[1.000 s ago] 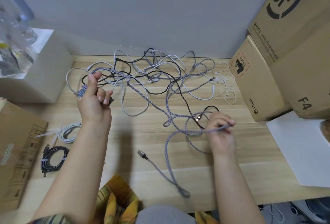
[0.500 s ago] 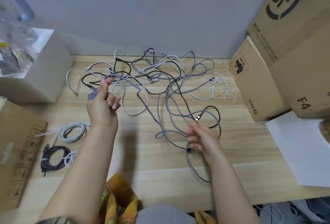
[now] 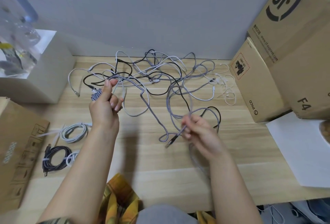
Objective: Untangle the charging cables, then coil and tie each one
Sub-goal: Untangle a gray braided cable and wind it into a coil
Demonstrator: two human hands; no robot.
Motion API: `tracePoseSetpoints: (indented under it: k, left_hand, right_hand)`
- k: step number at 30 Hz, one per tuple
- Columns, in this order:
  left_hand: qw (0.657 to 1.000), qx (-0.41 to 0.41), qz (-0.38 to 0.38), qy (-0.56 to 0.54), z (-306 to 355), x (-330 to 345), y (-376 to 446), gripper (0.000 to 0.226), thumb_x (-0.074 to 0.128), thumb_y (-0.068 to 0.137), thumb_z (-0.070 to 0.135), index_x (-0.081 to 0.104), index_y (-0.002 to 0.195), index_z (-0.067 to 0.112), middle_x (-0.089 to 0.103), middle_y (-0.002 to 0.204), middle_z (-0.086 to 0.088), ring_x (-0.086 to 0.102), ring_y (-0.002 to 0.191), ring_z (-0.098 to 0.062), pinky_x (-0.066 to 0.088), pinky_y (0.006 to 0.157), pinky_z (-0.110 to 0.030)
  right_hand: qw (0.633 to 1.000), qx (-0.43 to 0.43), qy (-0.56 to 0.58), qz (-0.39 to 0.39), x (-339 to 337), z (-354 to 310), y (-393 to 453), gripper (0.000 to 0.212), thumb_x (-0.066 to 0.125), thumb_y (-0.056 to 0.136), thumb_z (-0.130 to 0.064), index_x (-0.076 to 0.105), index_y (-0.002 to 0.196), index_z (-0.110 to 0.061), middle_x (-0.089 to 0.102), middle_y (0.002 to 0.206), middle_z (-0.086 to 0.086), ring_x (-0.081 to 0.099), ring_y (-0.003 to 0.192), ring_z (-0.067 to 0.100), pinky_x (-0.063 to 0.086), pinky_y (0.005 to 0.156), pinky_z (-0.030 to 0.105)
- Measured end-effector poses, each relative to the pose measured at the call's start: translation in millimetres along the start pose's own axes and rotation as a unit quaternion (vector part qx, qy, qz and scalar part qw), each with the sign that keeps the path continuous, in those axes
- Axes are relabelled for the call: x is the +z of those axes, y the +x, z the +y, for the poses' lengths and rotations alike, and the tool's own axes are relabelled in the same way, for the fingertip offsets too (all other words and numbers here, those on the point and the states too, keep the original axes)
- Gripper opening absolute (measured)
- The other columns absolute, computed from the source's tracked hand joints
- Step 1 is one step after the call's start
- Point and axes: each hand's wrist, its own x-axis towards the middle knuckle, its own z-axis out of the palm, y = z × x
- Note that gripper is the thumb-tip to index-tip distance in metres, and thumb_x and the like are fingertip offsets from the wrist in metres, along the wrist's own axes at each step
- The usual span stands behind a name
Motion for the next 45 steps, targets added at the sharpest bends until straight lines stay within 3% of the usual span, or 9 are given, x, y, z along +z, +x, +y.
tracePoseSetpoints:
  k: [6,12,17,23,29,34,37,40,45]
  left_hand:
    - [0.999,-0.006,-0.023,0.032,-3.8,1.1,-1.0,0.022,0.049,0.096,0.033,0.063,0.089,0.018,0.023,0.037,0.012,0.021,0.036,-0.007,0.038,0.057,-0.016]
    - [0.996,-0.022,-0.064,0.064,-13.9,9.5,-8.5,0.023,0.05,0.095,0.032,0.065,0.088,0.016,0.022,0.037,0.012,0.02,0.035,-0.007,0.04,0.055,-0.015]
    - [0.988,-0.035,-0.119,0.09,-23.4,18.3,-19.9,0.024,0.054,0.089,0.033,0.065,0.087,0.012,0.019,0.037,0.011,0.017,0.039,-0.009,0.032,0.058,-0.022]
    - [0.961,-0.034,-0.191,0.196,-18.8,11.8,-17.4,0.024,0.054,0.091,0.029,0.065,0.08,0.011,0.019,0.04,0.009,0.013,0.043,-0.013,0.031,0.052,-0.019]
    - [0.81,-0.226,-0.421,0.34,-14.5,-1.8,-22.9,0.036,0.064,0.074,0.043,0.06,0.063,0.009,0.023,0.036,0.005,0.019,0.033,-0.012,0.041,0.056,-0.026]
    - [0.642,-0.355,-0.637,0.235,-15.2,-6.4,-33.6,0.037,0.076,0.071,0.047,0.064,0.062,0.013,0.034,0.036,0.011,0.029,0.032,-0.001,0.039,0.046,-0.011]
    - [0.57,-0.341,-0.733,0.15,-15.7,0.4,-45.8,0.024,0.067,0.082,0.041,0.068,0.071,0.02,0.043,0.043,0.018,0.034,0.036,0.003,0.026,0.051,-0.029]
    - [0.63,-0.274,-0.727,0.003,-12.4,17.7,-52.8,0.02,0.057,0.09,0.035,0.066,0.08,0.02,0.038,0.045,0.018,0.025,0.035,-0.006,0.038,0.058,-0.029]
    - [0.866,-0.269,-0.403,-0.12,1.8,43.9,-44.4,0.029,0.052,0.086,0.035,0.065,0.067,0.017,0.032,0.035,0.011,0.031,0.03,-0.003,0.049,0.057,-0.019]
  right_hand:
    - [0.916,-0.114,0.383,0.041,-23.3,-17.8,0.6,0.052,0.095,0.041,-0.018,0.074,0.086,-0.005,0.069,0.079,0.005,0.067,0.068,0.013,0.055,0.059,0.023]
    - [0.969,-0.053,0.217,0.103,-2.5,-8.7,-1.3,0.057,0.068,0.067,-0.018,0.053,0.118,0.003,0.071,0.098,0.017,0.07,0.088,0.022,0.057,0.073,0.026]
    - [0.984,-0.004,-0.178,0.022,33.2,-9.1,-6.0,0.037,0.063,0.086,-0.017,0.053,0.122,-0.02,0.066,0.114,0.002,0.059,0.104,-0.005,0.045,0.087,0.01]
    - [0.972,-0.074,-0.216,0.062,50.5,-27.1,-14.9,0.016,0.049,0.096,-0.015,0.062,0.087,-0.013,0.046,0.044,-0.016,0.038,0.04,-0.002,0.033,0.046,0.008]
    - [0.911,-0.275,-0.241,0.19,37.1,-49.4,-16.6,0.025,0.051,0.095,-0.014,0.059,0.072,-0.022,0.054,0.054,-0.022,0.046,0.052,-0.005,0.033,0.054,0.007]
    - [0.888,-0.308,-0.256,0.228,27.0,-46.7,-13.8,0.018,0.05,0.089,-0.03,0.06,0.074,-0.033,0.065,0.073,-0.022,0.055,0.074,-0.002,0.045,0.077,0.023]
    - [0.89,-0.292,-0.253,0.243,23.0,-41.0,-6.0,0.025,0.052,0.095,-0.02,0.058,0.073,-0.029,0.063,0.07,-0.026,0.052,0.068,-0.008,0.04,0.069,0.011]
    - [0.907,-0.217,-0.259,0.25,13.4,-20.2,9.3,0.032,0.048,0.097,-0.013,0.057,0.069,-0.025,0.057,0.057,-0.017,0.046,0.055,-0.005,0.035,0.059,0.016]
    - [0.918,-0.124,-0.301,0.226,6.6,6.3,15.1,0.034,0.048,0.096,-0.016,0.055,0.064,-0.022,0.031,0.042,-0.013,0.025,0.048,0.006,0.021,0.051,0.028]
